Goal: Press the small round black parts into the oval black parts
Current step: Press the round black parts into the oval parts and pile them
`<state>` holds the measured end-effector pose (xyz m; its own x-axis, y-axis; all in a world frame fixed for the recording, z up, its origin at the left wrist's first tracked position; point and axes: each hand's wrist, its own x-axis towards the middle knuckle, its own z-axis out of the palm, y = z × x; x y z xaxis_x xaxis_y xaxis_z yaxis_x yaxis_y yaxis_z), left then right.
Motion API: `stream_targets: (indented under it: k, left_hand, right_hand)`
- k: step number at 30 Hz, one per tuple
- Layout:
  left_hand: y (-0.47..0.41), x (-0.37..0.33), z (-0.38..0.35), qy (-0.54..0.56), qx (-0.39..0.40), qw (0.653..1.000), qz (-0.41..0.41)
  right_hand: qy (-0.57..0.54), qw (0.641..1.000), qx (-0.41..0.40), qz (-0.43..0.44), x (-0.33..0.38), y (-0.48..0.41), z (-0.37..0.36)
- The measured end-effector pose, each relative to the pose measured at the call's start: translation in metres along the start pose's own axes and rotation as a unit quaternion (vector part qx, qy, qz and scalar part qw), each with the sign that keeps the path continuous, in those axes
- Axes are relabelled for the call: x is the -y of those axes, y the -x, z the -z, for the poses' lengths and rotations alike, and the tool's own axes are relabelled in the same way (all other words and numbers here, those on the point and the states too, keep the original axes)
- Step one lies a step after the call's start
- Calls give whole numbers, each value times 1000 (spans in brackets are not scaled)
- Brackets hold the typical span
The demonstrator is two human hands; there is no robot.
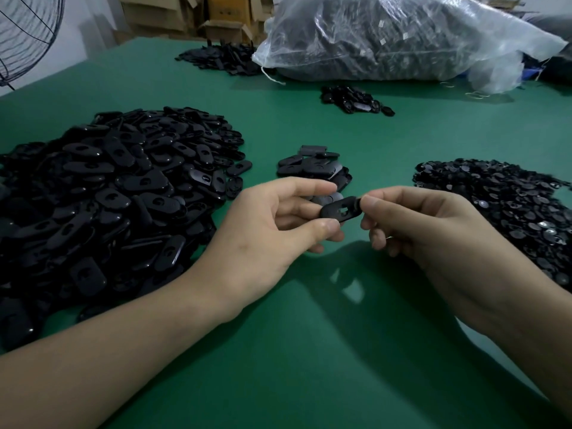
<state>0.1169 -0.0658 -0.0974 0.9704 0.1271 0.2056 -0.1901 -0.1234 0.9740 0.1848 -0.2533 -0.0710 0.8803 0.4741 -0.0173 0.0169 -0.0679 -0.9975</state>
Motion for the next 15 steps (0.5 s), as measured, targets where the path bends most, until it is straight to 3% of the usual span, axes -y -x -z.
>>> stream_targets:
  k: [15]
  left_hand:
    - [1,-7,-6,69,-6,997,23]
  right_hand:
    - [-56,998,9,25,-3,2,-6]
